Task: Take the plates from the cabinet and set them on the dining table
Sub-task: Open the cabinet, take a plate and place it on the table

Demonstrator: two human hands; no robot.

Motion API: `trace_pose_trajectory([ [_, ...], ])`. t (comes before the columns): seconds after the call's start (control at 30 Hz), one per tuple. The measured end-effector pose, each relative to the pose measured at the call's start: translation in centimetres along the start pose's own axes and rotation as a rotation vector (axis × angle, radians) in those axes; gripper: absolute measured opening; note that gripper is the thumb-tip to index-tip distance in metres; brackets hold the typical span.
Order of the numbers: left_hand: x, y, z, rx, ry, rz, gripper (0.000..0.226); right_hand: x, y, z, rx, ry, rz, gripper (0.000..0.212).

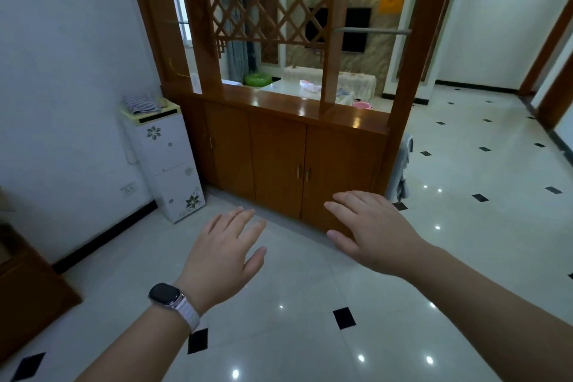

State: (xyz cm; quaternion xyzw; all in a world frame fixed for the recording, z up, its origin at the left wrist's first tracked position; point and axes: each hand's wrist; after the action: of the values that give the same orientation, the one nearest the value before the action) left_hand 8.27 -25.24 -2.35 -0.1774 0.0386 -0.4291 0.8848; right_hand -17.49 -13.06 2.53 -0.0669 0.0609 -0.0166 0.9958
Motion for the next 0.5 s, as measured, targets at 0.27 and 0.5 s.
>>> trace_pose_trajectory([
  [0.27,4.0,-3.8,-2.8,-0.005,0.021,0.029,0.047,-0.3,-7.2,-3.1,0.051,-0.049,0.019,0.066],
  [0.5,7.4,-11.2,-6.8,0.018,-0.001,0.016,0.045,-3.9,-15.8,-7.7,0.090,-0.125,0.039,0.071],
])
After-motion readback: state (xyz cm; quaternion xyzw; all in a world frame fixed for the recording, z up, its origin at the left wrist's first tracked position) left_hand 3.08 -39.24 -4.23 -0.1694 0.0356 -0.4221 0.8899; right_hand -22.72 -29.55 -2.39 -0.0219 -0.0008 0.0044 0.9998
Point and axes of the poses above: each hand's wrist, its own y-axis away from the middle knuckle, its own z-axis out of the back of the hand, x = y × z, and after that the axes turned 3 degrees about x, right-handed
